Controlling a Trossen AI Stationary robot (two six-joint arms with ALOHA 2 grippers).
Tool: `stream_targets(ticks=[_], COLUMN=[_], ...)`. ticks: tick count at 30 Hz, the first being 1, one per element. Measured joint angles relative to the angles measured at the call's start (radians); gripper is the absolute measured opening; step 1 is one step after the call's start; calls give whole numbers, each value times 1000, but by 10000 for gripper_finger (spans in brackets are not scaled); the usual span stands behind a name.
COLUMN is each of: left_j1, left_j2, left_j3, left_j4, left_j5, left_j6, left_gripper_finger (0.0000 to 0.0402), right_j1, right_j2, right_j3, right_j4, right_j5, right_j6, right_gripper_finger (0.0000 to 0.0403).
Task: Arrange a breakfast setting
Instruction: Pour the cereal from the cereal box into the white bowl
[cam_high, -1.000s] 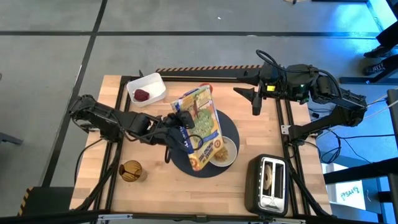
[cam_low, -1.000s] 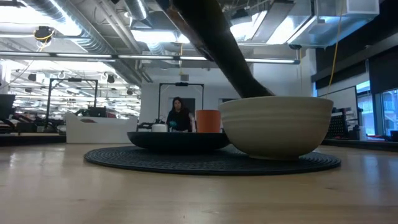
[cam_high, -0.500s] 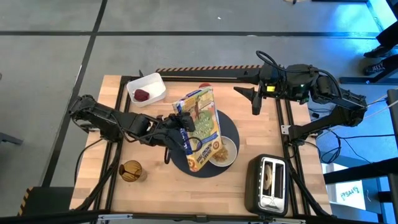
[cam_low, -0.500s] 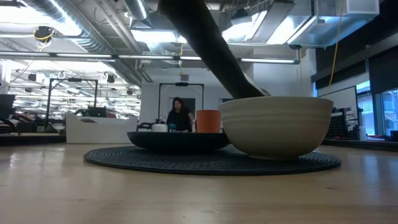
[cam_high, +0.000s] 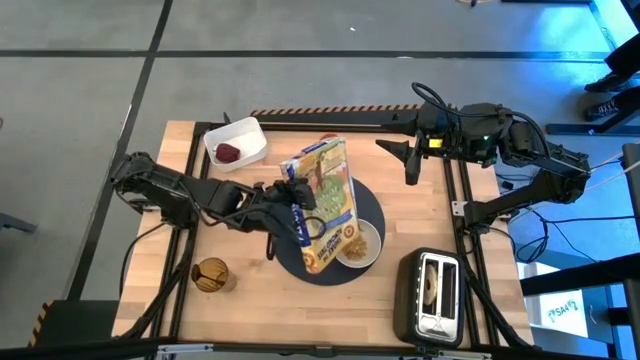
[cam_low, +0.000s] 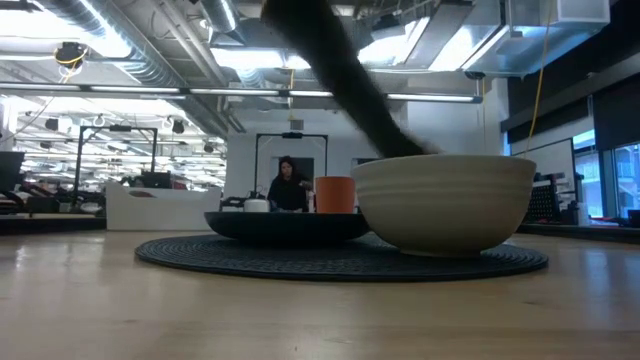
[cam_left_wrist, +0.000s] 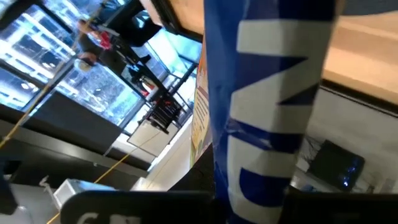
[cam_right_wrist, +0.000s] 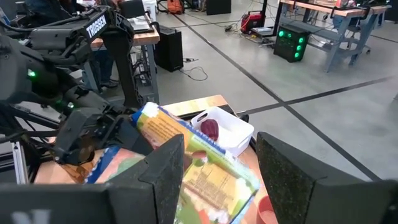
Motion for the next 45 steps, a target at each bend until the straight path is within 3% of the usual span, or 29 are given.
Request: stream_targets(ticks=[20,32,45], left_j1=[50,80,80], left_j2=[0,0,0], left_j3=[0,0,0], left_j4=[7,-215,-288], left_j5=[59,113,191], left_j6=[-109,-428,-677], left_gripper_finger=[3,3,3], right_j1=[0,0,0], right_j2=[0,-13,-18], right_j3=[0,0,0], right_j4=[-30,-27,-21], right_j5=[-16,-16,-16], right_j6=[3,27,22], right_gripper_finger=[188,188,188])
